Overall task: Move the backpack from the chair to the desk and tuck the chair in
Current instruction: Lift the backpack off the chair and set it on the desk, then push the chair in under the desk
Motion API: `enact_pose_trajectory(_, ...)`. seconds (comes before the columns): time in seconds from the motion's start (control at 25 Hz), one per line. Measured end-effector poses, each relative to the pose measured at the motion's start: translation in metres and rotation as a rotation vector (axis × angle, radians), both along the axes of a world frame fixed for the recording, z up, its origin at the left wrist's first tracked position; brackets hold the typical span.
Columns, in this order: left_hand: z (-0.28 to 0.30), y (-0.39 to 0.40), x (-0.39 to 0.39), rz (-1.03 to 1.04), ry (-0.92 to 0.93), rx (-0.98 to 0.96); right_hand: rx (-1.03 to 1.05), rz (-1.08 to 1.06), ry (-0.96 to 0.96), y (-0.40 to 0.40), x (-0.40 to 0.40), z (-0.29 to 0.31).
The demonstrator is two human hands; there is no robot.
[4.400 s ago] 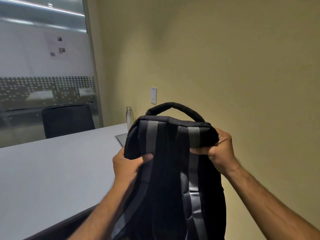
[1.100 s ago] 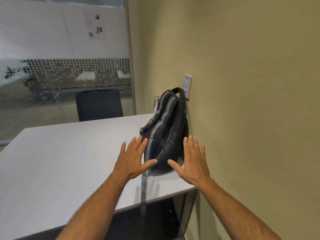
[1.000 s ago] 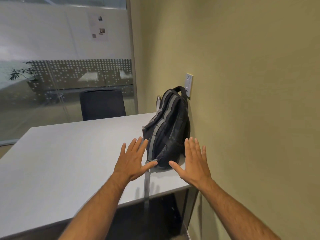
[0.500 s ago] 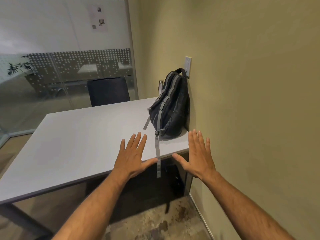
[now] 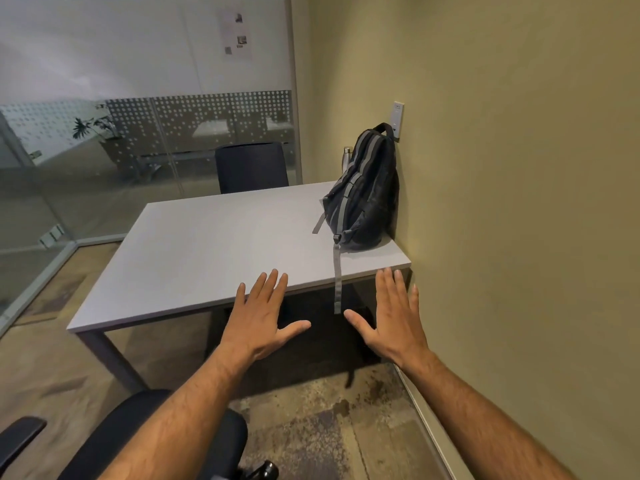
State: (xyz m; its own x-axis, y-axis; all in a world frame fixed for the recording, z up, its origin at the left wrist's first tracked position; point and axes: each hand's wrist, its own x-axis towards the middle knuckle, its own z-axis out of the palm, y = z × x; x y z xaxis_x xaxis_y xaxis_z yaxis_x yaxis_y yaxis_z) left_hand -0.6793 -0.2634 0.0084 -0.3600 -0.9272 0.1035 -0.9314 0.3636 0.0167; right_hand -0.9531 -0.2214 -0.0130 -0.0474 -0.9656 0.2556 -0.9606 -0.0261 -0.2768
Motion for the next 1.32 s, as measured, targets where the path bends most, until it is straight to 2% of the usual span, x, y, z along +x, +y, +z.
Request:
enact_pose_trajectory(0.28,-0.016,0.092,0.09,0.084,-0.022,-0.028,0.027,0.122,-0.068,0.057,0.084,-0.018)
enact_pose_trajectory(0.64,-0.006,0.169,0.251,0.243,-0.038,-0.005,0.016,0.319,-0.133,0.115,0.259,-0.026)
enact_pose_trajectory(0.96,-0.009,0.224,0.425,0.211,-0.047,0.04,0.043,0.407,-0.202,0.182,0.452,-0.029)
enact_pose_trajectory(1.16,-0.007,0.256,0.533,0.191,-0.066,0.079,0.147,0.438,-0.269,0.233,0.563,-0.021)
enact_pose_trajectory(1.32,-0.007,0.278,0.593,0.144,-0.048,0.163,0.28,0.484,-0.267,0.275,0.614,-0.004)
